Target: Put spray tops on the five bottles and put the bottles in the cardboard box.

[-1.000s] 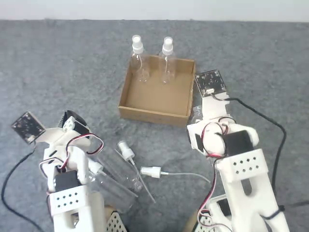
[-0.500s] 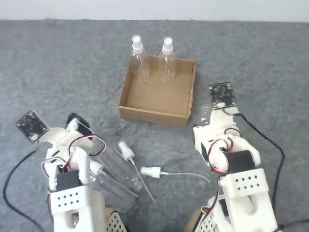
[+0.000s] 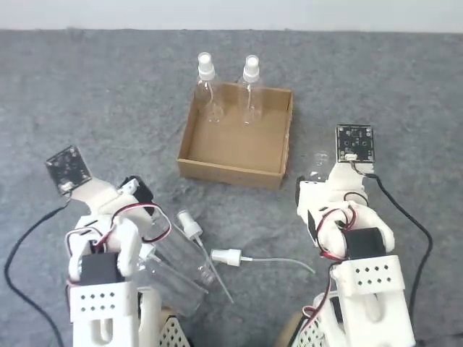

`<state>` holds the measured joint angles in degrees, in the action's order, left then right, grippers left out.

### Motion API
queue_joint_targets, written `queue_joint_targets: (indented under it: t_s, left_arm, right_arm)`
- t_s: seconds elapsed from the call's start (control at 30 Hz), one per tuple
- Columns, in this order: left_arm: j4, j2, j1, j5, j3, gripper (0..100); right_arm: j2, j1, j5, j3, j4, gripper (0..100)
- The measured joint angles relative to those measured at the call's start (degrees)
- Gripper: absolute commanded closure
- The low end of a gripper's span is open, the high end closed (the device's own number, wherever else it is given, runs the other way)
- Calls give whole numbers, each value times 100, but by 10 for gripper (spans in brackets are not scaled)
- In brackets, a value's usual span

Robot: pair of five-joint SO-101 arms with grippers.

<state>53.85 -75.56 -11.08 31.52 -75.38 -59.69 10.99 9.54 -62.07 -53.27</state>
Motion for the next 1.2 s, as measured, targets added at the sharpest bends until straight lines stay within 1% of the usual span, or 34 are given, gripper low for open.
queue_joint_targets:
  t_s: [0.17,0.27,0.33,0.43,0.6,0.67,0.87,1.0,1.13,1.2]
  left_arm:
    - [782,0,53,-26,703,988]
    - [1204,0,62,-237,993,988]
    - [1433,0,193,-325,1108,988]
    - [1635,0,378,-369,1160,988]
    - [1679,114,545,-466,1213,988]
    - [1697,545,571,-510,1371,988]
    - [2040,2391,571,-536,2163,988]
    - [2075,3473,571,-536,2435,988]
    - [2075,3974,580,-545,2479,987]
    - [2075,4053,747,-545,2479,979]
  right_arm:
    - [0,0,0,0,0,902]
    - [0,0,0,0,0,902]
    - [0,0,0,0,0,902]
    - [0,0,0,0,0,902]
    - [0,-18,0,0,0,902]
    - [0,-26,0,0,0,902]
    - [0,-18,0,-9,0,902]
    - [0,-18,0,-9,0,902]
    - [0,-18,0,-9,0,902]
    - [0,-18,0,-9,0,902]
